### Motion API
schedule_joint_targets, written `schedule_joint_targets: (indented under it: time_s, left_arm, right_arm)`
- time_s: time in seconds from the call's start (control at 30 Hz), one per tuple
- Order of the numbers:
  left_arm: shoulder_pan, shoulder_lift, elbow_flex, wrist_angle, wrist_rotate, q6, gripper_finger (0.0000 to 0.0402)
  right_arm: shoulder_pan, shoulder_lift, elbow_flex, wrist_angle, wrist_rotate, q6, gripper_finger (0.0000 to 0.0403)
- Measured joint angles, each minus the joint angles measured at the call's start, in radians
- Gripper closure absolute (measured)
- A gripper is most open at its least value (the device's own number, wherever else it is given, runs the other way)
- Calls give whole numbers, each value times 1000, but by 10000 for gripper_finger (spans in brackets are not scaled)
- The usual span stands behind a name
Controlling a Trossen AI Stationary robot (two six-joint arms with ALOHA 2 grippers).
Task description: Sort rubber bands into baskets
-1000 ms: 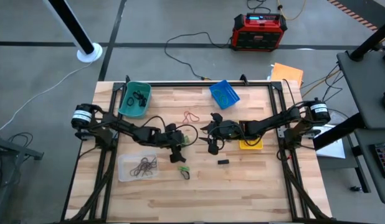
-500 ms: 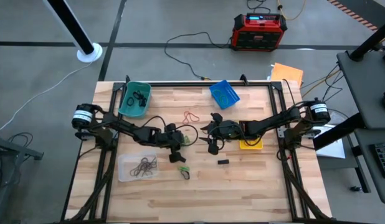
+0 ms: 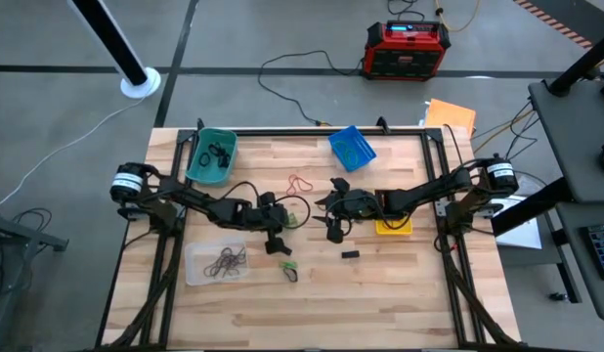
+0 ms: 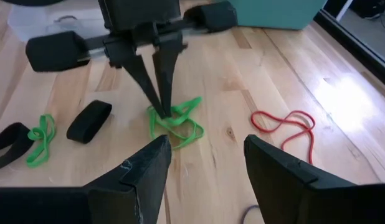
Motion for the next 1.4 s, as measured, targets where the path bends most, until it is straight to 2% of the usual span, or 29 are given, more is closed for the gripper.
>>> schedule_joint_targets:
  time_s: [0.1, 0.43, 0.63, 1.0, 1.23, 1.4]
  left_arm:
    - [0, -13, 0, -5, -34, 9, 401]
    - [0, -101, 0, 11, -42, 49, 402]
    - [0, -127, 0, 4, 24, 5, 401]
    - [-2, -1, 0, 64, 5, -63, 359]
    - [-2, 19, 0, 62, -9, -79, 324]
    - [-2, 31, 0, 56, -13, -78, 316]
  right_arm:
    - [0, 0, -1, -19, 3, 7, 204]
    - [0, 0, -1, -32, 6, 9, 204]
    - [0, 0, -1, -32, 6, 8, 204]
    - [0, 0, -1, -32, 6, 8, 204]
    - [0, 0, -1, -32, 6, 8, 204]
    - [0, 0, -1, -32, 6, 8, 204]
